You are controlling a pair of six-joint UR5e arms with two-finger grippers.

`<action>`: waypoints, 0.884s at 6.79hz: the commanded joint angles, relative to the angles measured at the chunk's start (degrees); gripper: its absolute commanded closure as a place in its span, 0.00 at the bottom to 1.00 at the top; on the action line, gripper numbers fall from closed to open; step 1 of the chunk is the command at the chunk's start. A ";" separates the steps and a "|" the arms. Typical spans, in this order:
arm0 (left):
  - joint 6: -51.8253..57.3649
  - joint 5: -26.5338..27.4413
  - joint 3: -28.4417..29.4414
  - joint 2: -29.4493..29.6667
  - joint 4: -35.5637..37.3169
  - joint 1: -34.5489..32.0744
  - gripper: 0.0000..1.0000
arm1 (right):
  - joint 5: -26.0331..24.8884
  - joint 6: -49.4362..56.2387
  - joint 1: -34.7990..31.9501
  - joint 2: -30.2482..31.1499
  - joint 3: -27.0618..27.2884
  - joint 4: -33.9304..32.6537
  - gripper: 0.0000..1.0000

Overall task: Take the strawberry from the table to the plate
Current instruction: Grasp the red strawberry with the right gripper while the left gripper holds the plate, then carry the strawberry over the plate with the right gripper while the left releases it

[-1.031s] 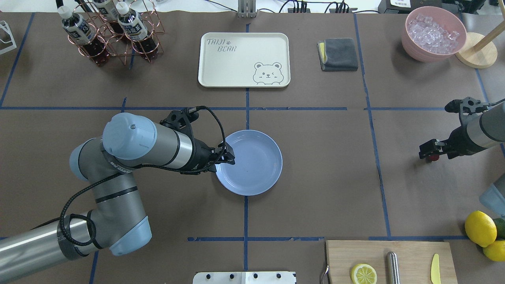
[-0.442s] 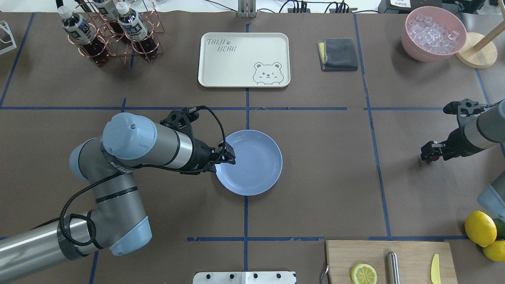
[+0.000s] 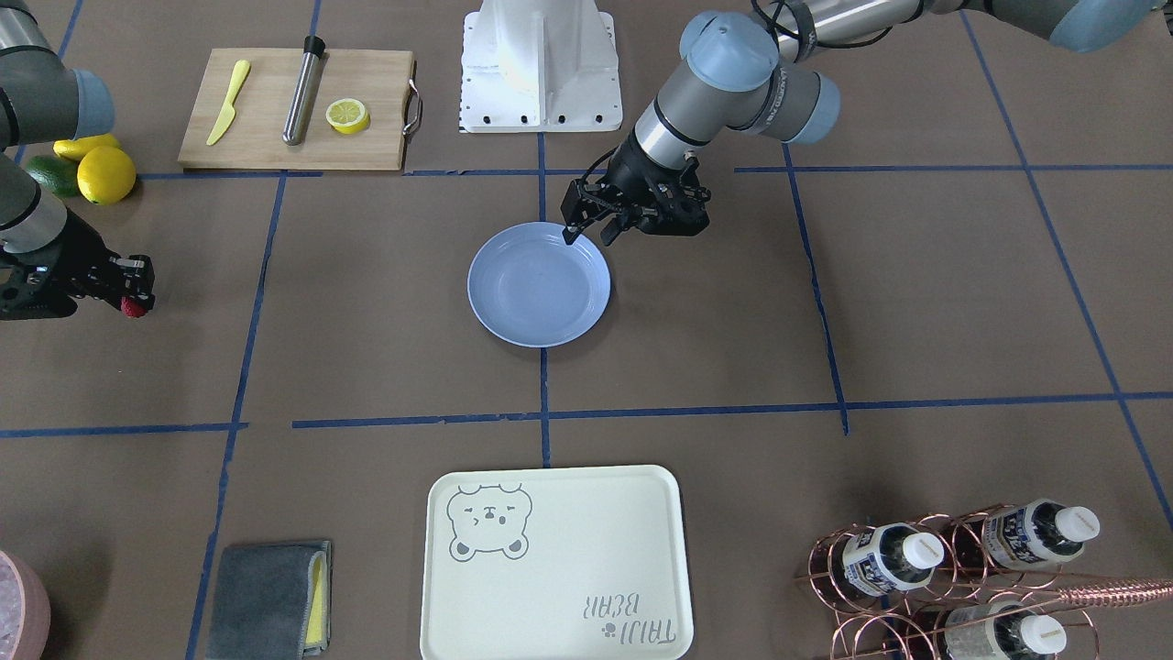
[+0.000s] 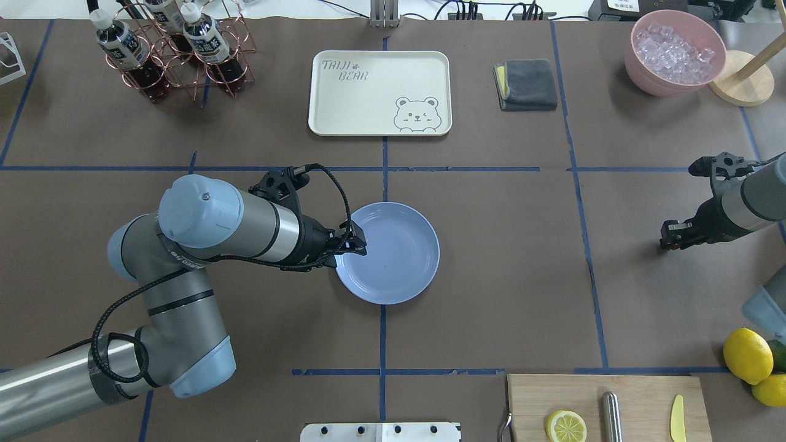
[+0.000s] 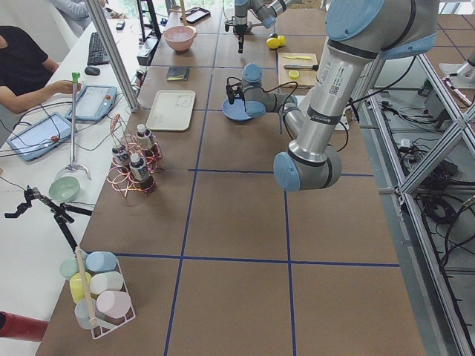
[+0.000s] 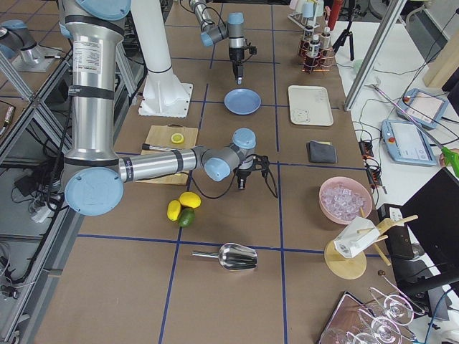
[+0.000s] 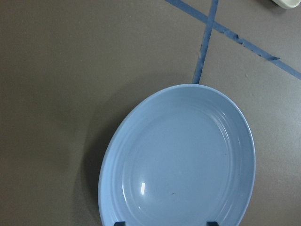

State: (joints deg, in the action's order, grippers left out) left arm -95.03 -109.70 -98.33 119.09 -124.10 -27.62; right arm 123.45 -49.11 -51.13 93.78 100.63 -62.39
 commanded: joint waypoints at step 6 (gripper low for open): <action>3.16 -0.51 -6.75 -5.85 0.00 -5.23 0.35 | -20.52 -37.08 26.08 -41.41 2.18 -28.83 1.00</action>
State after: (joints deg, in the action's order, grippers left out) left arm -93.84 -109.99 -102.54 116.01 -124.16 -30.61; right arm 105.48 -82.46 -27.38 62.01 108.63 -86.23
